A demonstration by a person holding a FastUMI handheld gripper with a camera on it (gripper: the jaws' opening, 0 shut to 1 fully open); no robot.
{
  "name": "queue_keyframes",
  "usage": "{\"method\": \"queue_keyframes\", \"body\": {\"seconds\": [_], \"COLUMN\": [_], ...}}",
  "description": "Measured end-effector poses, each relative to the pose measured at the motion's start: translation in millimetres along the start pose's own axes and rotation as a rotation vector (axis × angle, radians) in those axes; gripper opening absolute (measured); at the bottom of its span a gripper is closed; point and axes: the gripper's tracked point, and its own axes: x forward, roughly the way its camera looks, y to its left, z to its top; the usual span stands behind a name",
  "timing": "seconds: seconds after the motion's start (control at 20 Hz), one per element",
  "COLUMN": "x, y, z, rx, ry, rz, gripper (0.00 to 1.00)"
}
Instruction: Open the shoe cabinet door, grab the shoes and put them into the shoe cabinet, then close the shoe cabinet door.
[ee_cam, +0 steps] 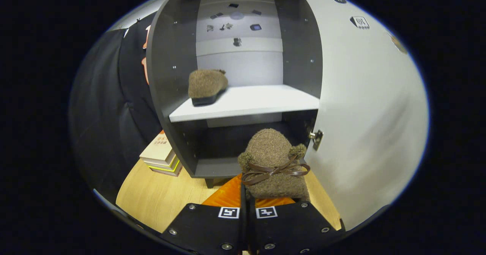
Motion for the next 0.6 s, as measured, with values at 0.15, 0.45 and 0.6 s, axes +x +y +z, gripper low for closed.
{"method": "queue_keyframes", "body": {"seconds": [0.15,0.45,0.6], "x": [-2,25,53], "y": [-3,-5,-5], "z": [21,66,85], "rx": [-0.031,-0.06,-0.079], "ry": [-0.039,-0.075,-0.078], "rz": [-0.003,0.013,0.031], "gripper": [0.02,0.02,0.02]}}
